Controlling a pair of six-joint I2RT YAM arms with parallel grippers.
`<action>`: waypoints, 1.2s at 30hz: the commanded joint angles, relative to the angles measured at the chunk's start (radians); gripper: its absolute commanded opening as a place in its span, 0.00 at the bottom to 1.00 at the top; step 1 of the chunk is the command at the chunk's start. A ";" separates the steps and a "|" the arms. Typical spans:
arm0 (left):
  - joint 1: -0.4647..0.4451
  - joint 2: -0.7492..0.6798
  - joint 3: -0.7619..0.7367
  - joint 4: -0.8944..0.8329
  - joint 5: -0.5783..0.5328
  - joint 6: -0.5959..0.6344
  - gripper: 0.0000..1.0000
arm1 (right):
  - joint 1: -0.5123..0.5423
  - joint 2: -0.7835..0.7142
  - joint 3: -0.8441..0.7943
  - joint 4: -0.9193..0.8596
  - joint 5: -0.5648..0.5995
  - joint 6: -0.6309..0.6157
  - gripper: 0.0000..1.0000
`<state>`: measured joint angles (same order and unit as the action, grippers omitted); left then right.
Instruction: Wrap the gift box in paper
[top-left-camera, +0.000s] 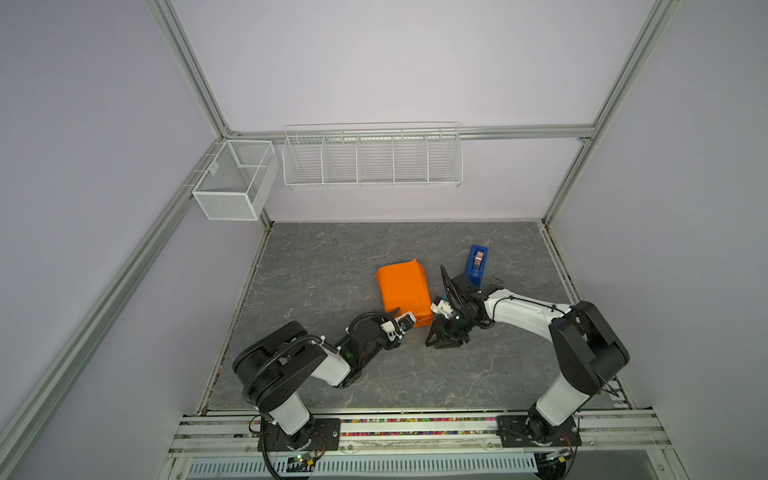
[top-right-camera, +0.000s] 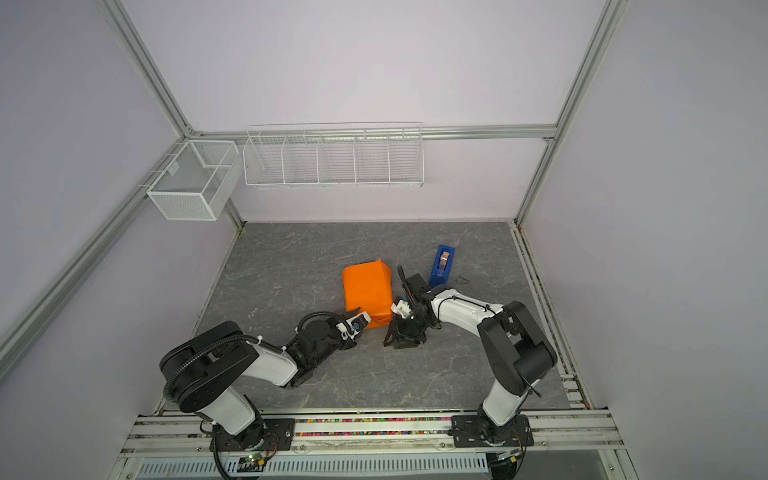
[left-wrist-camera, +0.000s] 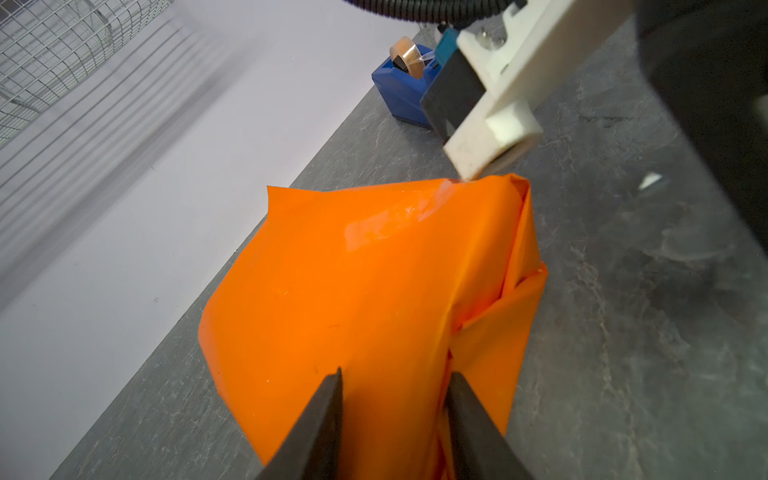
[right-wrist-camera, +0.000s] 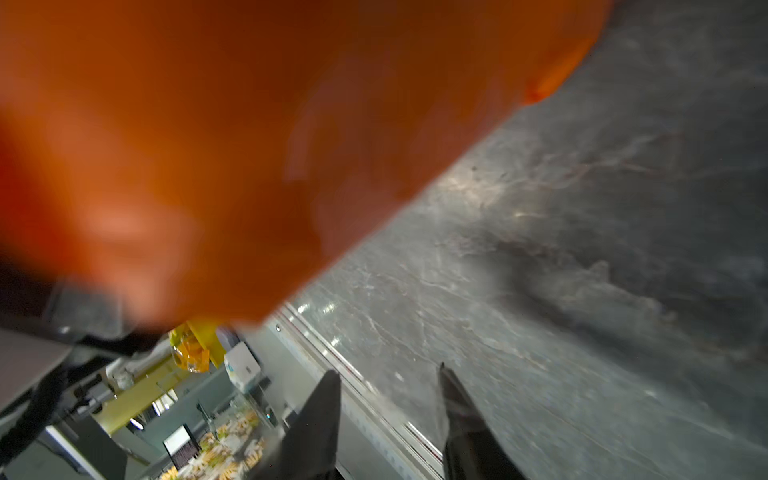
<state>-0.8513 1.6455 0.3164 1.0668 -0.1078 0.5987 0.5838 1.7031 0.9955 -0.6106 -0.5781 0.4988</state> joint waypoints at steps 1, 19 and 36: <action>0.008 -0.005 0.013 -0.039 0.001 -0.014 0.41 | -0.005 0.010 0.045 -0.098 0.133 -0.027 0.60; 0.011 -0.007 0.013 -0.042 0.007 -0.014 0.41 | -0.583 -0.013 0.089 0.225 -0.093 0.035 0.47; 0.015 -0.003 0.013 -0.042 0.010 -0.015 0.41 | -0.672 0.259 0.275 0.440 -0.231 0.149 0.36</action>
<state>-0.8486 1.6424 0.3164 1.0637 -0.1036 0.5949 -0.0914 1.9320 1.2610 -0.2546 -0.7307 0.5991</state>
